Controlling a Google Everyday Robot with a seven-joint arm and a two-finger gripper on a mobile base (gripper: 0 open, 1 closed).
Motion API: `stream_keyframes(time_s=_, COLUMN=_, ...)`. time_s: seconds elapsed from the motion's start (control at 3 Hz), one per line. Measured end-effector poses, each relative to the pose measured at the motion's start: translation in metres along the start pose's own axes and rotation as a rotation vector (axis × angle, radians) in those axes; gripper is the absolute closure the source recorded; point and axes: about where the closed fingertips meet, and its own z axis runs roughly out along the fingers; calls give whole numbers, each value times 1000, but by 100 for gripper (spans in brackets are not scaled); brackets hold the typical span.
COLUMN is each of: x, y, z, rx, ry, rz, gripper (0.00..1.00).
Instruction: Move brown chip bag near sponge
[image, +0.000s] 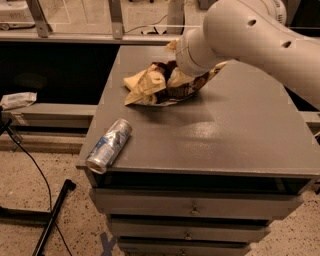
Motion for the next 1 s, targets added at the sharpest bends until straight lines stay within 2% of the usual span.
stream_keyframes(time_s=0.33, x=-1, y=0, z=-1, rx=1, ry=0, rz=-2, gripper=0)
stream_keyframes(time_s=0.67, x=4, y=-3, z=-10, rx=-1, ry=-20, rz=27, gripper=0)
stream_keyframes(time_s=1.0, x=18, y=-12, z=-39, rx=32, ry=-39, rz=88, gripper=0)
